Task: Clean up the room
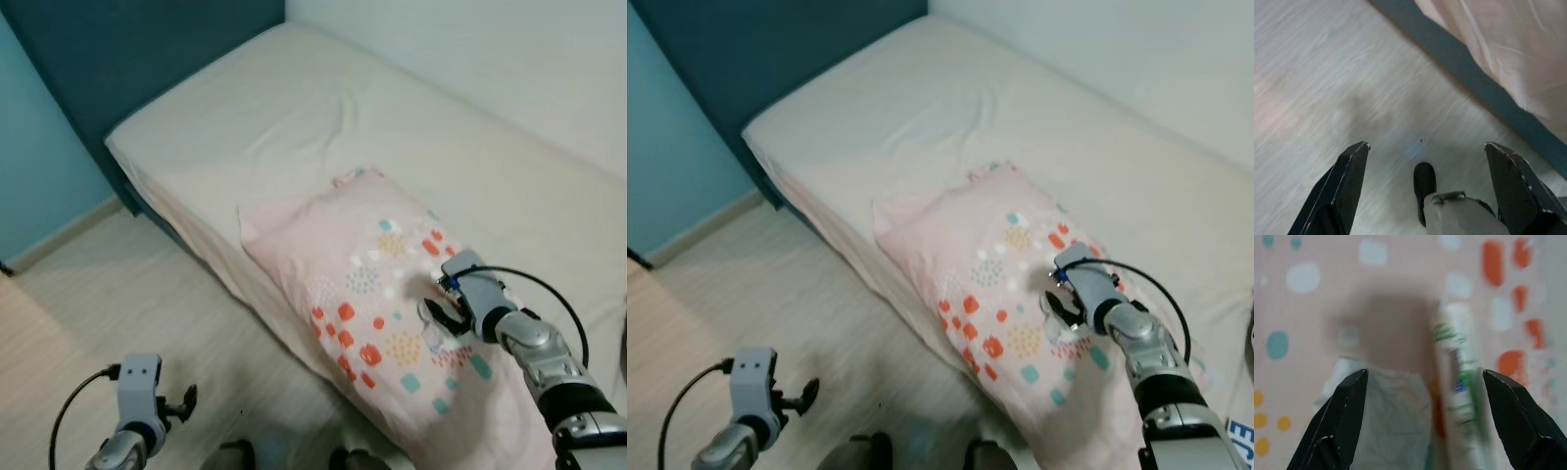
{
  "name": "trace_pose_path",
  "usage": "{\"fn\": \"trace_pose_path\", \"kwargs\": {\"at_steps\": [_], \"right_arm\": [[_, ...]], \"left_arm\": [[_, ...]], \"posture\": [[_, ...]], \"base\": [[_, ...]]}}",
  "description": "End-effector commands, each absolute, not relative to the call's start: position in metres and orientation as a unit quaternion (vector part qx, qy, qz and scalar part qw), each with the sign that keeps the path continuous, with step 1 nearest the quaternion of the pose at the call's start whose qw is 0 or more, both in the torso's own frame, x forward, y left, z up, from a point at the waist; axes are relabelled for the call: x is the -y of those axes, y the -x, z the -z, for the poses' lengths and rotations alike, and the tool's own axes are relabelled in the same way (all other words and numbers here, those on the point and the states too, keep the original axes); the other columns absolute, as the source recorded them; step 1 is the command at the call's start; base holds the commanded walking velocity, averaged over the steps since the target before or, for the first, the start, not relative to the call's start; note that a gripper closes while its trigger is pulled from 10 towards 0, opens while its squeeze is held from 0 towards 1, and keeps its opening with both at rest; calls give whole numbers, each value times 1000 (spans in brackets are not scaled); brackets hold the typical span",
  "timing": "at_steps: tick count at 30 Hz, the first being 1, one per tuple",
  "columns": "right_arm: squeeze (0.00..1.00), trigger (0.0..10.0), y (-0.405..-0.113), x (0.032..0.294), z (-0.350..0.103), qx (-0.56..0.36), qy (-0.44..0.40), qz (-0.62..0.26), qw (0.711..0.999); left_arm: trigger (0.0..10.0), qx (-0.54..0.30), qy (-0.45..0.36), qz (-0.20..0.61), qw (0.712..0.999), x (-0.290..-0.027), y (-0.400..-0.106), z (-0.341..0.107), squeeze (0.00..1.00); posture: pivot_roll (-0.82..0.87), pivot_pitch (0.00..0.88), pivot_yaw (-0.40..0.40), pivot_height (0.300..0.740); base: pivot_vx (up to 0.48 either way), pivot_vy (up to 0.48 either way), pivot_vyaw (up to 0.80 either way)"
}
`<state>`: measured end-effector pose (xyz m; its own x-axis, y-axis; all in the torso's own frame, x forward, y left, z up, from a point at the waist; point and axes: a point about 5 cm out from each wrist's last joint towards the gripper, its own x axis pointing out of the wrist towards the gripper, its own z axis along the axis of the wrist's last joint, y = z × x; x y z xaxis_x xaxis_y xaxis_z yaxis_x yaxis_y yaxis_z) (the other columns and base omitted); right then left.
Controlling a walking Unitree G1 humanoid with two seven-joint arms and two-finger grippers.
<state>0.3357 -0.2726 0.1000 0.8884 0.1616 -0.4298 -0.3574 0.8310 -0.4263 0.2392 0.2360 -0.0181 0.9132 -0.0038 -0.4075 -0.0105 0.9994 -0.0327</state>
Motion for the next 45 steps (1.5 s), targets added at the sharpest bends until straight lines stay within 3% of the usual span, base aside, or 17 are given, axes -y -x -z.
{"fn": "trace_pose_path", "kwargs": {"at_steps": [1, 3, 14, 15, 17, 18, 29, 33, 38, 45], "right_arm": [[0, 10000, -329, 282, -93, -224, 218, -135, 940], [0, 10000, -329, 290, -97, -233, 180, -129, 947], [0, 10000, -322, 313, -98, -289, 166, -84, 939], [0, 4431, -319, 311, -92, -305, 168, -100, 932], [0, 4431, -317, 310, -89, -314, 168, -113, 928], [0, 0, -315, 308, -86, -320, 169, -122, 924], [0, 0, -316, 298, -86, -308, 150, -163, 925], [0, 0, -324, 284, -95, -260, 137, -200, 935], [0, 0, -336, 264, -121, -164, 48, -242, 955], [0, 0, -339, 274, -137, -100, -54, -197, 974]], "left_arm": [[10000, -227, 16, -2, 974, -242, -226, 25, 0], [10000, -230, 10, 1, 973, -245, -220, 26, 0], [10000, -237, 8, 4, 971, -247, -213, 28, 0], [10000, -237, 7, 5, 971, -247, -213, 28, 0], [10000, -237, 7, 5, 971, -246, -214, 28, 0], [10000, -237, 6, 6, 972, -246, -215, 27, 0], [10000, -237, 1, 8, 971, -247, -215, 26, 0], [10000, -242, 0, 7, 970, -245, -216, 28, 0], [10000, -247, 5, 6, 969, -237, -224, 29, 0], [10000, -255, 13, -2, 967, -231, -233, 30, 0]], "posture": [[7, 419, -27, 730], [5, 442, -26, 730], [11, 422, -20, 730], [12, 417, -19, 730], [12, 416, -19, 730], [13, 413, -21, 730], [9, 397, -25, 730], [7, 375, -33, 730], [-8, 312, -37, 730], [-31, 233, -45, 730]], "base": [[0, 0, 0], [0, 0, 0], [0, 0, 0], [0, 0, 0], [0, 0, 0], [0, 0, 0], [0, 0, 0], [0, 0, 0], [0, 0, 0], [0, 0, 0]]}}
